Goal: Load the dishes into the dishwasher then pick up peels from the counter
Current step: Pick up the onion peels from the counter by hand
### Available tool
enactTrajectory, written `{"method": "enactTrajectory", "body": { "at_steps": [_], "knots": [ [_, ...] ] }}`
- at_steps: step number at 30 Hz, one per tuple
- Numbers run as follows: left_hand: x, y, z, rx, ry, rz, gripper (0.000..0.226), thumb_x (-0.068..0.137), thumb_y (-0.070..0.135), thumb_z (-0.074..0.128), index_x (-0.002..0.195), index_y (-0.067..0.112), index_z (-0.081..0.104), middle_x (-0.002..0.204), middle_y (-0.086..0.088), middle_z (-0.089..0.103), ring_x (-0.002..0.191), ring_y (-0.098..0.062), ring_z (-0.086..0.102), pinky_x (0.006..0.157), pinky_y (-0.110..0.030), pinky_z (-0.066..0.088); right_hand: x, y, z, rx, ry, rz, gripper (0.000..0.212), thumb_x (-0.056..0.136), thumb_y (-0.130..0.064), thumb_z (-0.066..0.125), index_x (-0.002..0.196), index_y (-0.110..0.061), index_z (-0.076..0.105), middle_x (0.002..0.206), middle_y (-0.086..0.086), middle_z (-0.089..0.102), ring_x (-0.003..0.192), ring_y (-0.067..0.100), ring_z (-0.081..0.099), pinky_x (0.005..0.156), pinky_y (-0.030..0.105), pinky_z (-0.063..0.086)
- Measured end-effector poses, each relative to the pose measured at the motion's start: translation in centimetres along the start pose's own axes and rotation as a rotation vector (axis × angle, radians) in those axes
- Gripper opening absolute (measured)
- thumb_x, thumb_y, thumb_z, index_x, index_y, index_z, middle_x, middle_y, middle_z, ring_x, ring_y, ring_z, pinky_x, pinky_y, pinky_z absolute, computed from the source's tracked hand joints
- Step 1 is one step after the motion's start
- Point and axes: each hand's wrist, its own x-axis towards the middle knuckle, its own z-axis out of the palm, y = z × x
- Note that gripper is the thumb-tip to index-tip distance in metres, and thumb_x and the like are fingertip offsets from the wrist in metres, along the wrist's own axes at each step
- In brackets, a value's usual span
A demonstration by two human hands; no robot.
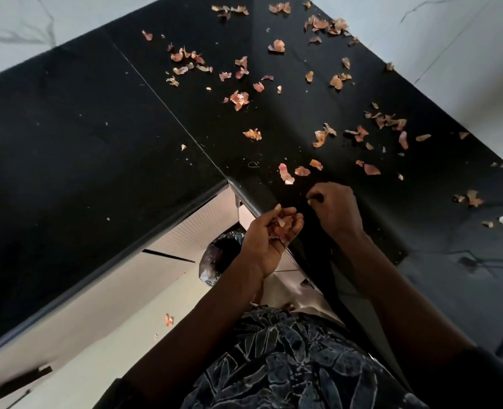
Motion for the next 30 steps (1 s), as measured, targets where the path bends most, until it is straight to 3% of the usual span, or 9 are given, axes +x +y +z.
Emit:
{"method": "enactTrajectory", "body": {
  "at_steps": [2,5,10,15,19,22,26,30],
  "knots": [
    [0.2,0.1,0.2,0.0,-0.001,-0.003,0.03,0.102,0.018,0.054,0.096,-0.006,0.069,0.093,-0.021,0.072,0.09,-0.026,0.072,0.083,-0.03,0.061,-0.4,0.3,-1.5,0.128,0.054,0.074,0.015,0.094,-0.01,0.066,0.105,-0.018,0.072,0.104,-0.003,0.071,0.093,0.005,0.066,0.087,0.03,0.057],
    [0.6,-0.2,0.9,0.019,-0.013,-0.015,0.031,0.102,0.018,0.054,0.093,-0.006,0.071,0.095,-0.022,0.073,0.091,-0.027,0.072,0.086,-0.031,0.061,-1.8,-1.1,-4.1,0.268,0.096,0.09,0.014,0.093,-0.011,0.068,0.103,-0.02,0.072,0.1,-0.01,0.07,0.089,-0.002,0.065,0.079,0.015,0.05],
    [1.1,-0.9,2.1,0.034,-0.03,-0.016,0.036,0.104,0.029,0.051,0.095,0.002,0.073,0.094,-0.014,0.074,0.086,-0.021,0.073,0.079,-0.031,0.061,-4.5,-3.5,-4.5,0.287,-0.05,-0.064,0.013,0.095,-0.019,0.067,0.107,-0.021,0.073,0.101,-0.012,0.069,0.092,-0.002,0.065,0.081,0.016,0.052],
    [1.7,-1.0,2.1,-0.03,-0.023,-0.021,0.041,0.104,0.029,0.051,0.096,-0.006,0.071,0.098,-0.022,0.072,0.093,-0.027,0.073,0.08,-0.03,0.062,-0.4,-2.1,-4.2,0.234,0.149,-0.073,0.02,0.097,-0.013,0.064,0.116,-0.014,0.07,0.112,-0.003,0.073,0.098,0.0,0.065,0.084,0.012,0.048],
    [1.5,-1.4,2.1,-0.008,-0.01,-0.02,0.034,0.103,0.022,0.053,0.095,-0.007,0.071,0.095,-0.021,0.072,0.09,-0.026,0.073,0.077,-0.029,0.062,4.7,-1.5,-2.3,0.017,0.044,-0.082,0.033,0.097,-0.012,0.061,0.13,-0.016,0.062,0.127,0.002,0.065,0.114,0.014,0.062,0.093,0.026,0.049],
    [1.6,-1.7,2.1,0.001,0.006,-0.013,0.033,0.102,0.02,0.055,0.094,-0.007,0.071,0.095,-0.021,0.072,0.088,-0.027,0.073,0.079,-0.03,0.062,4.9,-1.1,-0.9,-0.085,-0.046,-0.156,0.032,0.096,-0.012,0.061,0.128,-0.017,0.063,0.127,0.003,0.06,0.113,0.018,0.059,0.092,0.034,0.051],
    [1.6,-1.9,1.7,0.021,0.005,-0.018,0.032,0.102,0.021,0.054,0.096,-0.005,0.071,0.094,-0.02,0.073,0.088,-0.025,0.073,0.078,-0.029,0.062,2.3,1.4,-0.1,-0.108,0.019,-0.139,0.02,0.098,-0.018,0.056,0.114,-0.016,0.068,0.121,0.004,0.06,0.103,0.016,0.059,0.086,0.037,0.054],
    [1.8,-1.9,2.0,0.014,0.005,-0.026,0.031,0.104,0.021,0.053,0.097,-0.006,0.069,0.09,-0.019,0.073,0.086,-0.024,0.072,0.076,-0.028,0.062,-0.1,3.8,-0.3,-0.003,0.066,-0.047,0.022,0.102,-0.017,0.051,0.113,-0.014,0.07,0.116,0.004,0.063,0.097,0.015,0.061,0.084,0.035,0.055]
  ]
}}
